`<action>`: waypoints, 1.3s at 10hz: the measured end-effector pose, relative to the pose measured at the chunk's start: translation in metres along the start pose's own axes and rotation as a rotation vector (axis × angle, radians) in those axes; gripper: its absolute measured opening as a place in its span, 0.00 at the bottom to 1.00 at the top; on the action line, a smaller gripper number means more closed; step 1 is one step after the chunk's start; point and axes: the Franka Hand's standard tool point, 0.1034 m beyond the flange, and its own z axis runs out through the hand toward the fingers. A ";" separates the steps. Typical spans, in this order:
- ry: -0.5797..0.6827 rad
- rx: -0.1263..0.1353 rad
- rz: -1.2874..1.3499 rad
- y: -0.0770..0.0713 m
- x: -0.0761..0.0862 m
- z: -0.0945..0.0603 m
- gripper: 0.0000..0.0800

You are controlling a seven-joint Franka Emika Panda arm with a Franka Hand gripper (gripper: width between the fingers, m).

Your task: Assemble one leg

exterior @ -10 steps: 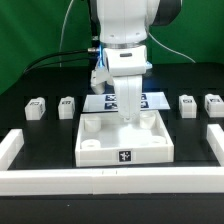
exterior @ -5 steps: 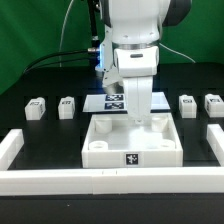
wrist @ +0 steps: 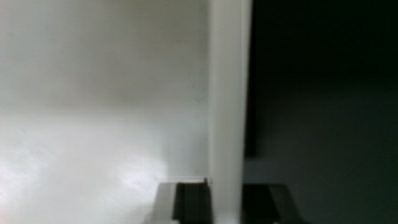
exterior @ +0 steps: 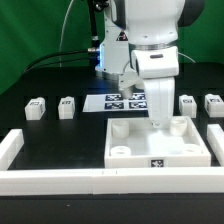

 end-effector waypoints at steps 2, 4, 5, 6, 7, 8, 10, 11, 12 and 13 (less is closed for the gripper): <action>0.005 -0.005 0.003 0.011 0.007 0.000 0.08; 0.008 -0.011 0.033 0.013 0.009 0.000 0.08; 0.009 -0.015 0.041 0.013 0.009 0.001 0.08; 0.009 -0.014 0.047 0.012 0.009 0.001 0.20; 0.009 -0.013 0.047 0.012 0.009 0.001 0.37; 0.009 -0.013 0.047 0.012 0.009 0.001 0.54; 0.009 -0.013 0.048 0.012 0.009 0.001 0.73; 0.009 -0.013 0.049 0.012 0.009 0.001 0.80; 0.009 -0.013 0.049 0.012 0.009 0.001 0.80; 0.009 -0.013 0.049 0.012 0.009 0.001 0.81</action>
Offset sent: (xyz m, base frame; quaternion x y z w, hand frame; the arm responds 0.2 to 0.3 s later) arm 0.0050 0.0113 -0.0174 -0.0012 0.0058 0.0296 0.9995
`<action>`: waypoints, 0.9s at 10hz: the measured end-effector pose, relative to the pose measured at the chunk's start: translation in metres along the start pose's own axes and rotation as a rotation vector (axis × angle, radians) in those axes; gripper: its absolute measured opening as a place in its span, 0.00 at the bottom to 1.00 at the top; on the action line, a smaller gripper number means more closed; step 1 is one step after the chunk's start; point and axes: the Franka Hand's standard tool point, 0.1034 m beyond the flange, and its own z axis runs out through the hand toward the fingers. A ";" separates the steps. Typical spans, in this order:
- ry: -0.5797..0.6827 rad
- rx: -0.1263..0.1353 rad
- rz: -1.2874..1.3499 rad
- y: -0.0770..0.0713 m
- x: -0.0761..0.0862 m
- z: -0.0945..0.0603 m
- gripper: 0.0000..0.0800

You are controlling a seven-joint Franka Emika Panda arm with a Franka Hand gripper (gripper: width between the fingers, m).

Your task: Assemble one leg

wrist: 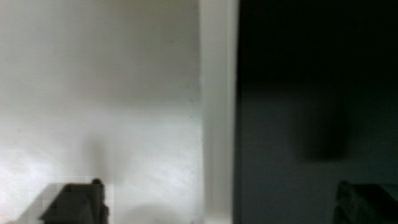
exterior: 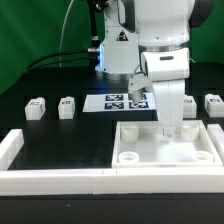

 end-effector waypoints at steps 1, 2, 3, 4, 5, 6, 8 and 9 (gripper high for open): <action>0.000 -0.001 0.000 0.000 0.000 -0.001 0.81; -0.001 -0.005 0.001 0.001 0.001 -0.004 0.81; -0.003 -0.014 0.008 0.001 0.001 -0.010 0.81; -0.004 -0.031 0.019 -0.002 0.002 -0.019 0.81; -0.009 -0.040 0.032 -0.007 0.000 -0.029 0.81; -0.013 -0.052 0.046 -0.010 -0.001 -0.039 0.81; -0.017 -0.076 0.081 -0.012 -0.007 -0.053 0.81; -0.014 -0.070 0.113 -0.013 -0.006 -0.049 0.81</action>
Offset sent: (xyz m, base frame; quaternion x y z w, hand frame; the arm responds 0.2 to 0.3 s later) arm -0.0155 -0.0061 0.0326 -0.0462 -0.0312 0.0083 0.9984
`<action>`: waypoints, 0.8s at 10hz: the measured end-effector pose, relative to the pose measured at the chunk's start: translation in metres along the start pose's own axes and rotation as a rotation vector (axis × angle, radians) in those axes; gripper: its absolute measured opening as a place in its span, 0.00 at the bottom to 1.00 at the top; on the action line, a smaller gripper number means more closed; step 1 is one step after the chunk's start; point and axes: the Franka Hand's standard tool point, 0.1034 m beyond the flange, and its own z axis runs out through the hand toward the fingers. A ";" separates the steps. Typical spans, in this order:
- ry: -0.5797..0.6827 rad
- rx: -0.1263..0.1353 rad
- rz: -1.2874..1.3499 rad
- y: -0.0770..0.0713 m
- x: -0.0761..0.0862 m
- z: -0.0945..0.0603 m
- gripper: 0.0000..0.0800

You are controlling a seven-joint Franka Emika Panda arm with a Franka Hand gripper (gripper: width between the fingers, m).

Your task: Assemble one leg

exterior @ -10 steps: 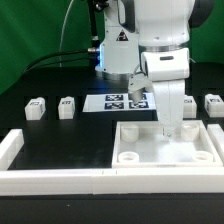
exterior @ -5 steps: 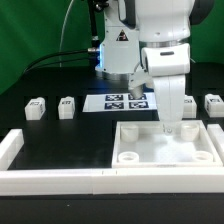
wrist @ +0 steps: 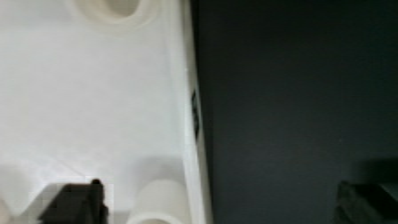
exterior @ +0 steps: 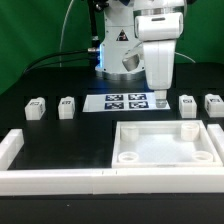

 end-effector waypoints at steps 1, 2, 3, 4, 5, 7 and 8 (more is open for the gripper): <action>0.000 0.003 0.023 -0.001 0.000 0.001 0.81; 0.000 0.004 0.080 -0.001 0.000 0.001 0.81; 0.001 0.005 0.210 -0.001 0.000 0.002 0.81; 0.001 0.006 0.299 -0.001 0.000 0.002 0.81; 0.004 0.007 0.384 -0.002 -0.001 0.002 0.81; 0.027 0.015 0.729 -0.010 -0.009 0.006 0.81; 0.033 0.022 0.875 -0.016 -0.007 0.008 0.81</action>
Offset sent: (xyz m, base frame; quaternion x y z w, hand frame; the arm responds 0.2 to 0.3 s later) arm 0.0000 0.0000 0.0000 0.0000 0.0000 0.2667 0.9638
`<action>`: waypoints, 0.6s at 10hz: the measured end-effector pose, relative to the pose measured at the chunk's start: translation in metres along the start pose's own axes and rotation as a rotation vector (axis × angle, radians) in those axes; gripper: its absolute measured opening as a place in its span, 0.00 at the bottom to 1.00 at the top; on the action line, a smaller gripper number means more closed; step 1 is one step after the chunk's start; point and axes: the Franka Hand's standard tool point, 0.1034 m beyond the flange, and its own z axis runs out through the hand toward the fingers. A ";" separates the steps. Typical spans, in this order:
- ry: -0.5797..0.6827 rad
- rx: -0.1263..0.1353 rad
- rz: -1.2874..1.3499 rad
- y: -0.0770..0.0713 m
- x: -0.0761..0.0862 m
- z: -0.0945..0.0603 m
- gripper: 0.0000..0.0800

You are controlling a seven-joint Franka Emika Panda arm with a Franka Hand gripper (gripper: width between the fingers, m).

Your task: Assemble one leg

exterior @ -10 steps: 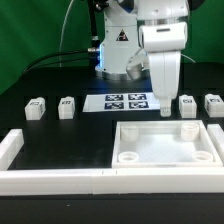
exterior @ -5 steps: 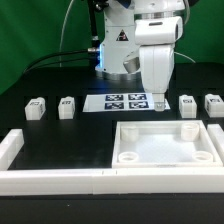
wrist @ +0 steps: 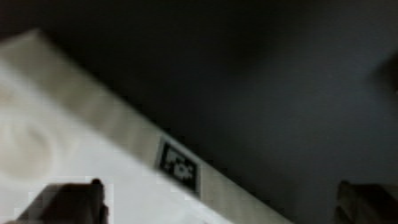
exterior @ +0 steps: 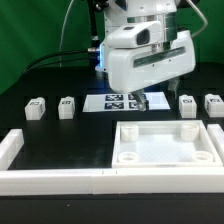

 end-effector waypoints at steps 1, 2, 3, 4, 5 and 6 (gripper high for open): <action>0.004 0.004 0.122 -0.006 -0.003 0.002 0.81; -0.003 0.016 0.311 -0.015 -0.006 0.005 0.81; -0.012 0.027 0.462 -0.026 -0.007 0.007 0.81; -0.017 0.034 0.546 -0.039 -0.004 0.008 0.81; -0.020 0.039 0.573 -0.054 0.001 0.009 0.81; -0.024 0.046 0.586 -0.075 0.007 0.009 0.81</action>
Offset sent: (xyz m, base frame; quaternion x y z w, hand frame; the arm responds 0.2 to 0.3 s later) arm -0.0238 0.0331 -0.0030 0.0064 -0.0143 0.2917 0.9564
